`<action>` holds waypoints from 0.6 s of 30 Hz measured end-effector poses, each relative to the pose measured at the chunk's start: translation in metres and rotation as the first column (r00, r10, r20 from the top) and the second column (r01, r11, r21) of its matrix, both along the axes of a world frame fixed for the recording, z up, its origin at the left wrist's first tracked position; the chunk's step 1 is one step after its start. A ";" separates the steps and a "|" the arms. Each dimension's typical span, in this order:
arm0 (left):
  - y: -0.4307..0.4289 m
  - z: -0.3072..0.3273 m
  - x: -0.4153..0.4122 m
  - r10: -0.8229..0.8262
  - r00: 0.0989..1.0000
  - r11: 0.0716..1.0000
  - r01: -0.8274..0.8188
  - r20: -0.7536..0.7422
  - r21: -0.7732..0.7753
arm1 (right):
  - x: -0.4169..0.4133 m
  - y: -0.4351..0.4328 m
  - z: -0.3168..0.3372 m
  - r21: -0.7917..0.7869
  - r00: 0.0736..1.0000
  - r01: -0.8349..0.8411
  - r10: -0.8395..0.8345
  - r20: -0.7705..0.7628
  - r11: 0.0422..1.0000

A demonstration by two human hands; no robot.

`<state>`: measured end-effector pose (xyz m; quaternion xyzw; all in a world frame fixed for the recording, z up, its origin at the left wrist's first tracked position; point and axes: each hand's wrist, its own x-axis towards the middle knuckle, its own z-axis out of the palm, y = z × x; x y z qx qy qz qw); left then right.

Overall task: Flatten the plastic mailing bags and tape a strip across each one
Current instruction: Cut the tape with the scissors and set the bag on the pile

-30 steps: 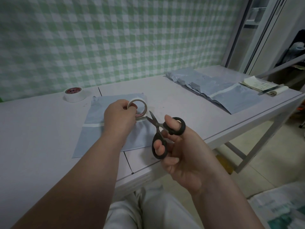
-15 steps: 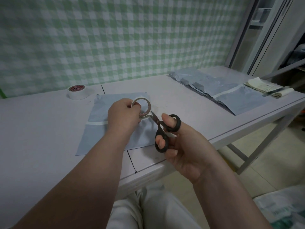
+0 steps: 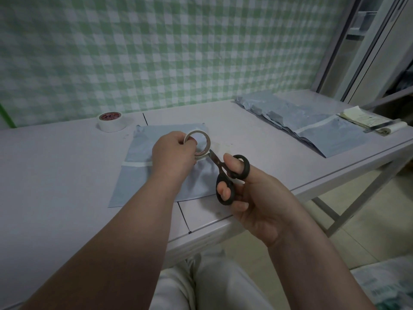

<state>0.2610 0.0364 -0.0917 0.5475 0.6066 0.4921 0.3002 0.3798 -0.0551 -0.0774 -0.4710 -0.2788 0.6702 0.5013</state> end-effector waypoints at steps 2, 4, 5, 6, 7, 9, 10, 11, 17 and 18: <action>0.001 -0.001 0.000 -0.001 1.000 1.000 0.001 -0.005 0.007 | 0.000 0.000 -0.001 0.007 1.000 -0.008 0.008 0.000 1.000; 0.001 -0.001 0.000 -0.001 1.000 1.000 0.001 -0.003 0.004 | 0.001 0.001 -0.001 0.014 1.000 -0.017 0.017 -0.001 1.000; 0.001 -0.001 0.000 -0.001 1.000 1.000 0.001 0.000 0.002 | 0.001 0.001 -0.001 0.016 1.000 -0.021 0.021 -0.001 1.000; 0.001 -0.002 0.000 0.000 1.000 1.000 0.000 0.004 0.001 | 0.001 0.001 0.000 0.017 1.000 -0.022 0.022 -0.001 1.000; 0.001 -0.002 0.000 0.000 1.000 1.000 0.000 0.006 0.002 | 0.001 0.001 0.000 0.017 1.000 -0.022 0.022 0.000 1.000; 0.002 -0.002 0.000 0.000 1.000 1.000 0.000 0.004 0.001 | 0.001 0.001 0.000 0.017 1.000 -0.021 0.021 0.003 1.000; 0.002 -0.002 0.000 0.000 1.000 1.000 0.000 0.003 0.000 | 0.001 0.001 0.000 0.017 1.000 -0.021 0.021 0.004 1.000; 0.002 -0.002 0.000 0.002 1.000 1.000 -0.002 0.005 -0.001 | 0.001 0.001 0.000 0.018 1.000 -0.023 0.023 0.006 1.000; 0.003 -0.003 0.000 0.008 1.000 1.000 -0.008 0.030 -0.010 | 0.001 0.002 0.000 0.038 0.999 -0.027 0.026 0.031 0.999; 0.003 -0.002 0.000 0.012 0.999 1.000 -0.012 0.035 -0.010 | 0.000 0.002 -0.001 0.040 0.999 -0.026 0.025 0.047 0.999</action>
